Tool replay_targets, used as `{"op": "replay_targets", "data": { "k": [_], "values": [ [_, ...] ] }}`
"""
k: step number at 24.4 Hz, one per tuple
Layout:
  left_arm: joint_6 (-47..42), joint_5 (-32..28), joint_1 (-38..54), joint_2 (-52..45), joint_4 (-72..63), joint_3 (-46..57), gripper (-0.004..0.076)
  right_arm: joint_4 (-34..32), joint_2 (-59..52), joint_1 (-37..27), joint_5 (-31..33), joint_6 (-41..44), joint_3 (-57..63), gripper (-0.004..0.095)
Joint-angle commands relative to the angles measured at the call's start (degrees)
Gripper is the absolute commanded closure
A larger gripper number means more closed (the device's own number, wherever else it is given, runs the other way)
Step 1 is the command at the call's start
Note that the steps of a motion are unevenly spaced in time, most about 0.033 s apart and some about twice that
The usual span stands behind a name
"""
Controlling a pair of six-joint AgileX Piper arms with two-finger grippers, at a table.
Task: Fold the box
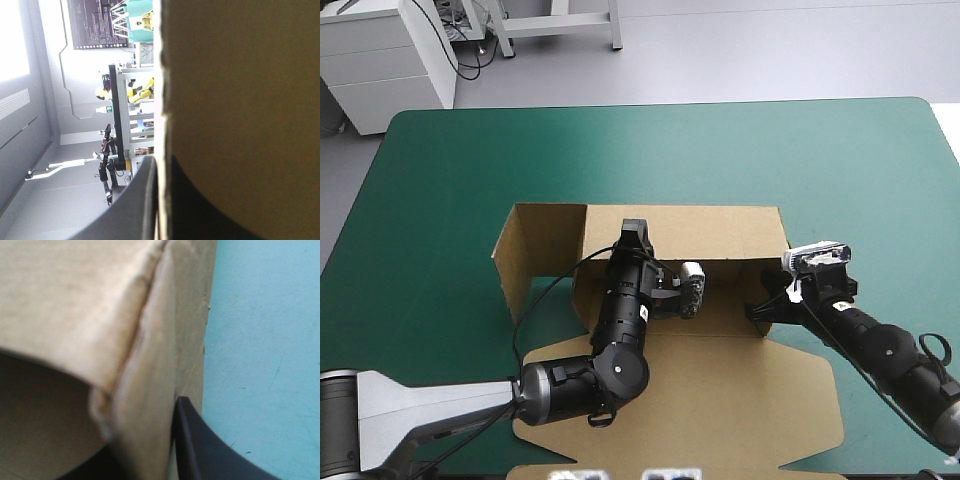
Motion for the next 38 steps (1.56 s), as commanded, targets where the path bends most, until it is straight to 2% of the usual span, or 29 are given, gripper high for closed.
{"op": "replay_targets", "data": {
  "k": [1,2,4,5,6,7,9,14,19,26,38],
  "values": [
    [-0.7,-2.7,-0.5,-1.9,7.6,-1.5,0.0725,1.3,-0.8,0.6,5.3,-0.4,-1.8,0.0921],
    [-0.7,-3.0,-0.5,-1.9,7.6,-1.5,0.0717,1.3,-0.7,0.6,5.3,-0.4,-1.8,0.0922],
    [-0.7,-5.1,-0.5,-1.9,7.6,-1.5,0.0645,1.3,-0.7,0.6,5.2,-1.1,-1.8,0.0921],
    [-0.7,-6.7,-0.5,-1.9,7.6,-1.5,0.0559,1.3,-0.7,0.6,4.9,-1.1,-1.8,0.0921],
    [-0.8,-6.9,-0.5,-1.9,7.6,-1.5,0.0510,1.3,-0.7,0.6,4.8,-1.1,-1.8,0.0922],
    [-1.8,-6.9,-0.5,-1.9,7.7,-1.5,0.0415,1.3,-0.7,0.6,4.2,-1.1,-1.8,0.0921],
    [-4.3,-6.8,-0.5,-1.9,7.7,-1.5,0.0330,1.6,-0.7,0.6,2.5,-1.1,-1.8,0.0921],
    [-6.1,-6.7,-0.5,-1.9,7.7,-1.5,0.0318,1.6,0.7,0.6,-2.8,-1.1,-4.2,0.0921],
    [-6.1,-6.4,-3.1,-1.9,7.7,-1.5,0.0318,1.8,8.5,0.6,-3.9,-1.0,-9.9,0.0921],
    [-6.1,-6.0,-4.5,-1.9,7.7,-1.5,0.0318,1.8,16.7,0.6,-1.8,2.2,-17.5,0.0922],
    [-6.6,-2.1,-7.2,-1.9,7.3,-1.5,0.0318,1.8,17.5,-0.1,-2.2,4.1,-18.0,0.0921]
  ]
}}
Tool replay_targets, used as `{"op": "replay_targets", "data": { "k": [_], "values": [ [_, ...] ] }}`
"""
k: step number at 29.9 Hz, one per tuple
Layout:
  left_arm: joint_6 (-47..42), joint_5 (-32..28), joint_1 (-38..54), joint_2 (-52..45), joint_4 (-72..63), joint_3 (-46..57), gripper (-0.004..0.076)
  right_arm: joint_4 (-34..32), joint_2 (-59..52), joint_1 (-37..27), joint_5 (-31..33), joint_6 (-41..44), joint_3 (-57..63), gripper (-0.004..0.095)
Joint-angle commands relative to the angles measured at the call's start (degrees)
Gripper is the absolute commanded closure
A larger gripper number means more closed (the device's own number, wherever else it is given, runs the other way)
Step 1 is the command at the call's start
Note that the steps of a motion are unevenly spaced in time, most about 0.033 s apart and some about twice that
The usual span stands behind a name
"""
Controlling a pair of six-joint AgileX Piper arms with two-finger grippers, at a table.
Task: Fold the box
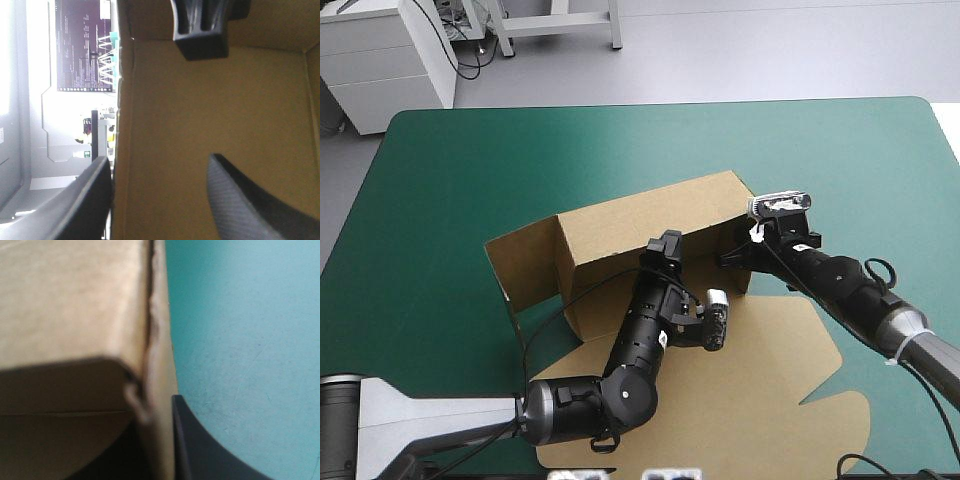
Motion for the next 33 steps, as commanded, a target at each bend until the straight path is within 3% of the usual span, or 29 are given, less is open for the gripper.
{"op": "replay_targets", "data": {
  "k": [1,14,19,22,29,33],
  "values": [
    [-1.2,3.9,-2.6,-1.7,6.8,-1.4,0.0318,1.6,-1.2,-1.1,-1.2,3.6,-2.0,0.0921],
    [-1.7,8.1,-4.5,-1.7,6.9,-1.4,0.0337,-0.4,-1.2,-4.8,2.5,3.3,-4.2,0.0921],
    [-6.0,8.5,-4.5,-3.2,5.8,-1.5,0.0528,-1.6,-1.2,-4.8,3.5,4.2,-4.2,0.0921],
    [-8.7,3.2,-4.5,-7.2,3.1,-1.5,0.0731,-2.1,-1.2,-4.8,3.5,4.3,-4.2,0.0921],
    [-8.6,-14.1,-1.2,-18.2,-11.9,-2.1,0.0722,-5.3,-1.1,-4.8,3.8,7.0,-4.2,0.0921],
    [-4.3,-22.2,8.7,-22.2,-29.5,-3.7,0.0721,-9.7,-1.1,-4.8,4.7,11.2,-4.2,0.0921]
  ]
}}
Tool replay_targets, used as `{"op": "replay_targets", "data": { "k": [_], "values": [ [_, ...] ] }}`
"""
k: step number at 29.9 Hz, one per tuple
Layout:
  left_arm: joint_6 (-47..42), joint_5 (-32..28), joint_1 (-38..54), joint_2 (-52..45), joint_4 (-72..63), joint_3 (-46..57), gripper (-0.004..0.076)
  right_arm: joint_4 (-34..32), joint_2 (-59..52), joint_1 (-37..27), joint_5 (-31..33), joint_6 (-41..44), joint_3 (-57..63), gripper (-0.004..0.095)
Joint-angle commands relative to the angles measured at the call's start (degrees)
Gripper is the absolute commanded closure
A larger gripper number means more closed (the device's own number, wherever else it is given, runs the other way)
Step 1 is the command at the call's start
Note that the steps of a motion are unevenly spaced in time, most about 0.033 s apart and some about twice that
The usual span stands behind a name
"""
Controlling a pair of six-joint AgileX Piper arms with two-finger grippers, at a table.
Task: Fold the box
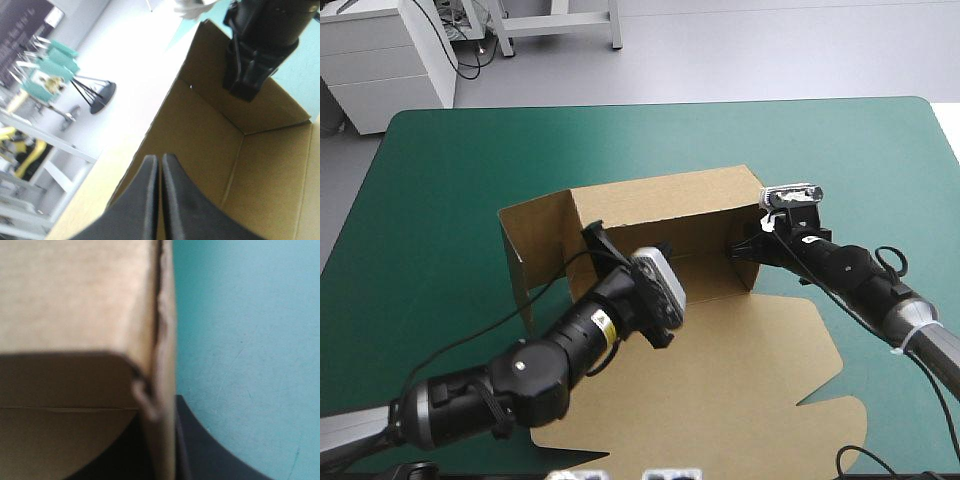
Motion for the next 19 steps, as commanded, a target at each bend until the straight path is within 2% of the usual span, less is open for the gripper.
{"op": "replay_targets", "data": {
  "k": [1,5,7,8,15,19],
  "values": [
    [4.2,-5.9,9.1,-4.7,-13.1,-2.7,0.0721,-2.5,-1.7,-0.3,0.2,4.0,-2.0,0.0921],
    [18.0,-11.3,22.6,-8.1,-34.0,-2.8,0.0721,-6.9,-1.7,-0.3,0.8,8.2,-2.0,0.0921],
    [24.6,-12.1,27.2,-9.5,-43.9,-2.8,0.0721,-8.4,-1.7,-0.3,1.1,9.8,-2.0,0.0921],
    [31.1,-12.2,30.7,-10.8,-50.6,-2.8,0.0721,-9.1,-1.7,-0.3,1.1,10.6,-2.0,0.0921],
    [56.8,-8.4,43.4,-18.4,-83.5,-2.8,0.0721,-10.0,-1.7,-0.3,1.8,11.8,-2.0,0.0921],
    [60.8,-3.8,49.6,-23.0,-89.5,-2.8,0.0721,-10.0,-1.7,-0.3,2.4,11.8,-2.0,0.0921]
  ]
}}
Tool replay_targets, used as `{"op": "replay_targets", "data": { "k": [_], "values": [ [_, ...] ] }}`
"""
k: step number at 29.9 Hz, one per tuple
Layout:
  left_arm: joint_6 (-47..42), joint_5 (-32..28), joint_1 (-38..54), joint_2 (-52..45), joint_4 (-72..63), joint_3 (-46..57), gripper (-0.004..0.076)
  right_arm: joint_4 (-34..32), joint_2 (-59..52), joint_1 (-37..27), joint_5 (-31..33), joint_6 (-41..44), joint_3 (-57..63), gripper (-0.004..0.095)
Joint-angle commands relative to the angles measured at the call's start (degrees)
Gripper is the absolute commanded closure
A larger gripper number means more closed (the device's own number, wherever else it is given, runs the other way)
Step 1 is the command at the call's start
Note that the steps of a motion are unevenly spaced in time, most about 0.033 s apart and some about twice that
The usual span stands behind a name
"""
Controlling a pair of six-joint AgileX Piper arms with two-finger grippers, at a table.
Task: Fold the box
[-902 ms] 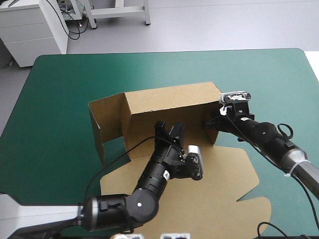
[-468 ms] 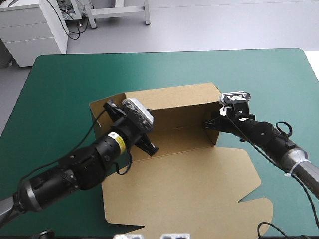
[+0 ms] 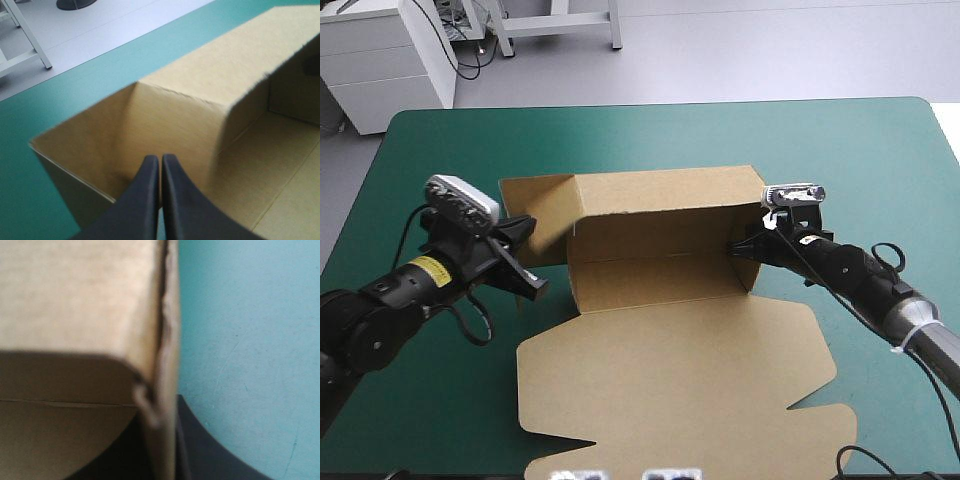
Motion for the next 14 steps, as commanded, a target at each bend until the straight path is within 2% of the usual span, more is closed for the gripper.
{"op": "replay_targets", "data": {
  "k": [1,5,10,14],
  "values": [
    [2.9,0.7,5.4,-4.3,-4.9,-2.1,0.0721,0.0,-1.7,-0.2,1.4,0.3,-1.4,0.0921],
    [2.9,5.0,12.8,-5.4,-4.1,-2.1,0.0721,0.0,-1.7,-0.2,1.6,0.3,-1.4,0.0921],
    [7.1,7.0,23.7,-4.1,-7.4,-1.9,0.0720,-0.7,-1.7,-0.2,3.2,0.3,-1.4,0.0921],
    [18.0,9.9,34.1,-1.4,-21.4,-1.9,0.0717,-2.4,-1.7,-0.2,3.2,2.1,-1.4,0.0921]
  ]
}}
